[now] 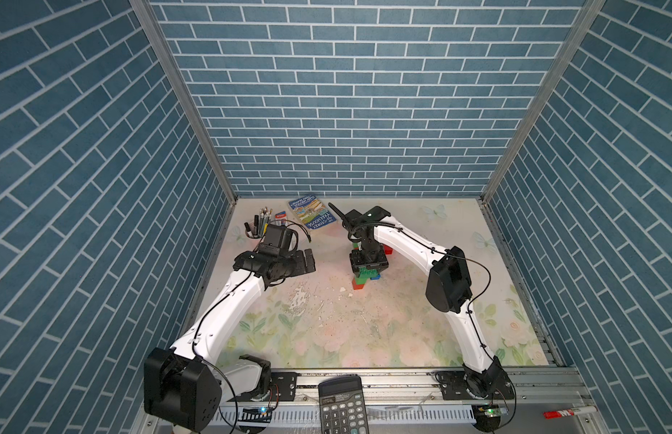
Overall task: Assemble the letter r with lego
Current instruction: Assemble the lego brick with the lego brick, then pick up the lego brick from the center of the board.
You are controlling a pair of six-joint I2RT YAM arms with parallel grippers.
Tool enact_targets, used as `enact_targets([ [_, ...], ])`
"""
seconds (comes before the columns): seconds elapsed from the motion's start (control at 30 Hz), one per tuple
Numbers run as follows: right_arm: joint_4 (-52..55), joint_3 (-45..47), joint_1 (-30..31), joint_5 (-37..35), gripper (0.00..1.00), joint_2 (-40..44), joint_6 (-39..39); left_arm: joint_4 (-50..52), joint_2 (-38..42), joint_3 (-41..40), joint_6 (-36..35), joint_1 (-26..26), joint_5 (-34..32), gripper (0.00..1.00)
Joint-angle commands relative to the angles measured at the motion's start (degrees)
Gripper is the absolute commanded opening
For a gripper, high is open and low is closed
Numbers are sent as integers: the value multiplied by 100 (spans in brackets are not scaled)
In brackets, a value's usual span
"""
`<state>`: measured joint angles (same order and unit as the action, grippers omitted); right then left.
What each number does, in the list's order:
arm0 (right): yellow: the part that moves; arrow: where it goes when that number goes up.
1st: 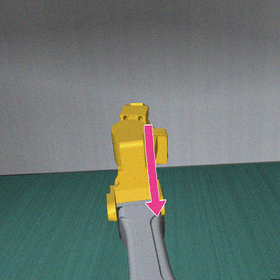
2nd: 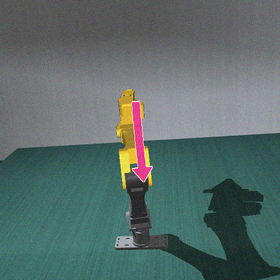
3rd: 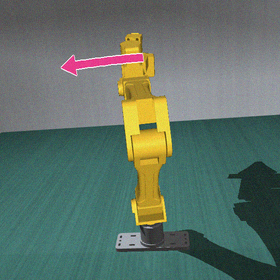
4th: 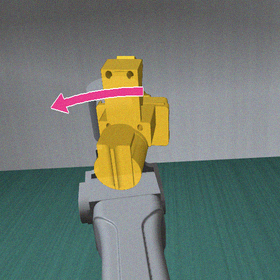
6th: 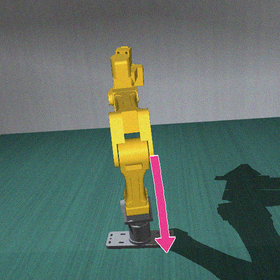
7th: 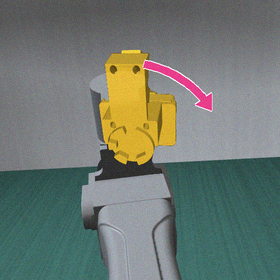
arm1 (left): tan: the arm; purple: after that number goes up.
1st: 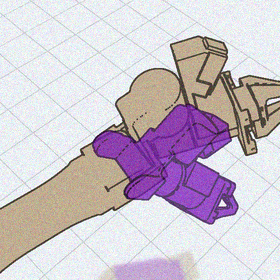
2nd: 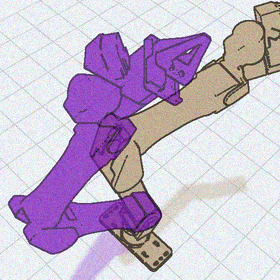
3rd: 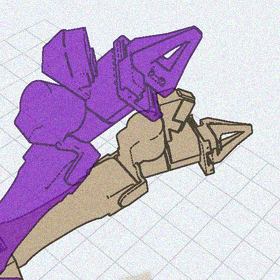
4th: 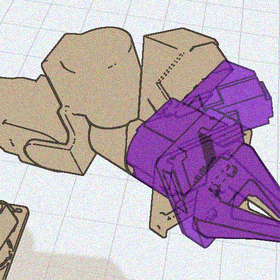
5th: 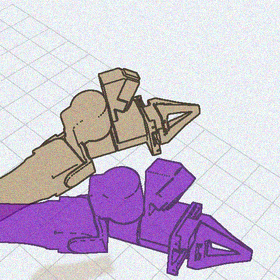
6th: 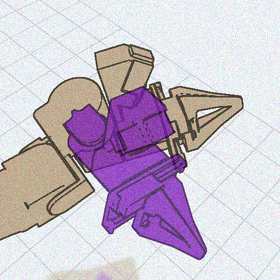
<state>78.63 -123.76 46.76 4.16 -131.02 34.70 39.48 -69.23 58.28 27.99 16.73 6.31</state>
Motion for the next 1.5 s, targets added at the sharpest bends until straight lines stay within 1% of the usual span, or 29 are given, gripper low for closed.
enact_targets([
  [0.0,55,-107,-9,-12,74,287,134,15,-59,167,-61,-47,-59,99],
  [0.23,-23,-236,2,133,77,373,125,22,-30,149,-98,-47,-68,100],
  [0.43,-283,22,15,412,80,495,197,72,81,104,-185,-49,-77,99],
  [0.47,-316,55,17,445,87,496,204,89,100,91,-197,-47,-85,100],
  [0.5,-343,78,17,468,88,496,211,94,129,72,-205,-50,-92,100],
  [0.57,-437,154,28,518,94,499,217,90,182,36,-217,-48,-95,100],
  [0.63,-502,203,24,557,95,690,230,105,208,17,-231,-51,-94,100],
  [0.93,-612,296,61,516,95,855,276,131,377,-53,-275,-47,-112,100],
  [1.07,-613,278,45,480,95,996,236,10,399,-79,-433,-47,27,100],
  [1.17,-517,222,-21,485,95,1171,86,-297,476,-153,-709,-47,339,99],
  [1.3,-219,279,-342,512,95,1625,-370,-887,505,-338,-1194,-41,1298,100],
  [1.4,-84,650,-708,731,96,2195,-809,-1289,352,-413,-1460,16,1884,99],
  [1.47,-112,1099,-940,967,96,2672,-1090,-1490,175,-376,-1682,222,1943,98],
])
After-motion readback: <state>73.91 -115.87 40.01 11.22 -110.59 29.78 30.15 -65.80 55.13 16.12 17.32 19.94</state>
